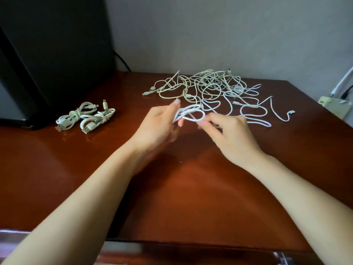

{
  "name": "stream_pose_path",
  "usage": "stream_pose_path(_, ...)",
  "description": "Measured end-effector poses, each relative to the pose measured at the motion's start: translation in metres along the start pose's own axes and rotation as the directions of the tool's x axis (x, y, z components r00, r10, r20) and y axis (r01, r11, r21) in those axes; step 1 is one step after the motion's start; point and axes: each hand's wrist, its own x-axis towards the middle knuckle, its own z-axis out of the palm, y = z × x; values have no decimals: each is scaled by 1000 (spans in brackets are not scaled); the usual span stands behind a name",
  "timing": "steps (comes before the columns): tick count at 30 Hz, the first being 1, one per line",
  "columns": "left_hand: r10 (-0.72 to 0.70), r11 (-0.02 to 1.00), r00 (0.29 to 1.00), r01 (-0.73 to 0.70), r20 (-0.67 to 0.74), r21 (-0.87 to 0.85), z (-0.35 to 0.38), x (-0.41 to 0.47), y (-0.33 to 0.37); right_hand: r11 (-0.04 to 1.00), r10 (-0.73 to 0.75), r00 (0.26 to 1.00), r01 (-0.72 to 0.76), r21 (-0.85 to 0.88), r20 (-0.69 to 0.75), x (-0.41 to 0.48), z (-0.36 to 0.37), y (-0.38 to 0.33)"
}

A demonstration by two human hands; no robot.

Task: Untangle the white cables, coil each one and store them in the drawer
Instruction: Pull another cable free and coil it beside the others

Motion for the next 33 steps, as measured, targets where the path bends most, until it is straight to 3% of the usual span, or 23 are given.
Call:
stream_pose_path(6,32,986,969,9,-245,167,-6,5,-5,996,-81,966,87,-13,244,-5,5,-13)
stream_pose_path(9,163,900,925,2,-343,435,-9,5,-9,979,-176,939,199,-49,295,-10,7,-20)
stream_pose_path(14,363,623,913,-89,-187,777,1,-3,-12,899,-388,888,424,-113,247,-12,10,-26)
stream_pose_path(19,319,500,946,-213,50,839,4,-4,-19,876,-461,886,463,-134,43,-4,2,-20)
stream_pose_path(22,372,509,920,-316,126,801,6,-4,-18,918,-394,913,385,-96,-105,1,-5,-14)
stream_pose_path(25,334,569,926,-348,178,745,10,-5,-18,963,-268,944,260,-67,-193,4,-10,-4)
stream_pose_path(30,264,713,942,-334,205,617,16,-11,-15,994,-107,974,111,11,-199,5,-8,3)
stream_pose_path(33,275,779,949,-314,153,542,16,-12,-12,997,10,984,4,74,-179,6,-8,7)
